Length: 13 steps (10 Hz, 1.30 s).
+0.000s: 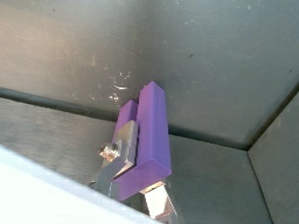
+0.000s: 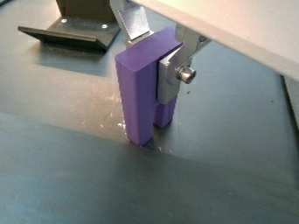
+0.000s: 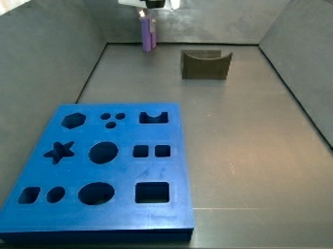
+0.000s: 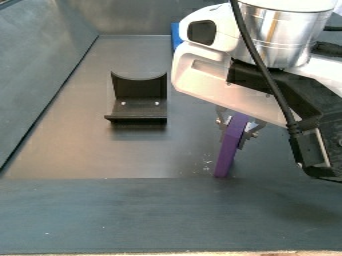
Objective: Pick up the double-square object. Move to above the board. Insert the double-square object.
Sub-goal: Pick up the double-square object, then move to above the board.
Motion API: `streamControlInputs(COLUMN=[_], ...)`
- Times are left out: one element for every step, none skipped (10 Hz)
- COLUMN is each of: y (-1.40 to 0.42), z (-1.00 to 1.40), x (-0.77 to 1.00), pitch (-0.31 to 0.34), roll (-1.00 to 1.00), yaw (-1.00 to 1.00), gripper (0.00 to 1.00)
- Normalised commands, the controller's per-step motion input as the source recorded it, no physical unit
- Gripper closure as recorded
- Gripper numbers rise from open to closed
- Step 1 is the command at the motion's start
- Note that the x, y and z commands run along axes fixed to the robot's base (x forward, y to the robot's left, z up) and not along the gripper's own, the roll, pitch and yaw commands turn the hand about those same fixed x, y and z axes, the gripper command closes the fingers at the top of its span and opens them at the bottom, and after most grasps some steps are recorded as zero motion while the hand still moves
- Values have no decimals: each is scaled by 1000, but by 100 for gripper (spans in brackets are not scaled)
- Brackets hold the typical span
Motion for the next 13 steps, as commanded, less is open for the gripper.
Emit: streamControlInputs(y=[0, 0, 0, 0, 0, 813, 792, 787, 782, 770, 762, 740, 717], z=[0, 0, 0, 0, 0, 1000, 1000, 1000, 1000, 1000, 1000, 1000, 1000], x=[0, 0, 0, 0, 0, 44, 45, 31, 31, 39, 40, 40, 36], pitch=[0, 0, 0, 0, 0, -30, -17, 36, 86, 139, 151, 140, 121], roll=[0, 0, 0, 0, 0, 191, 175, 147, 118, 68, 47, 14, -5], yaw=[0, 0, 0, 0, 0, 143, 141, 103, 58, 15, 4, -5, -16], gripper=[100, 100, 100, 100, 100, 100, 100, 100, 100, 100, 100, 100, 100])
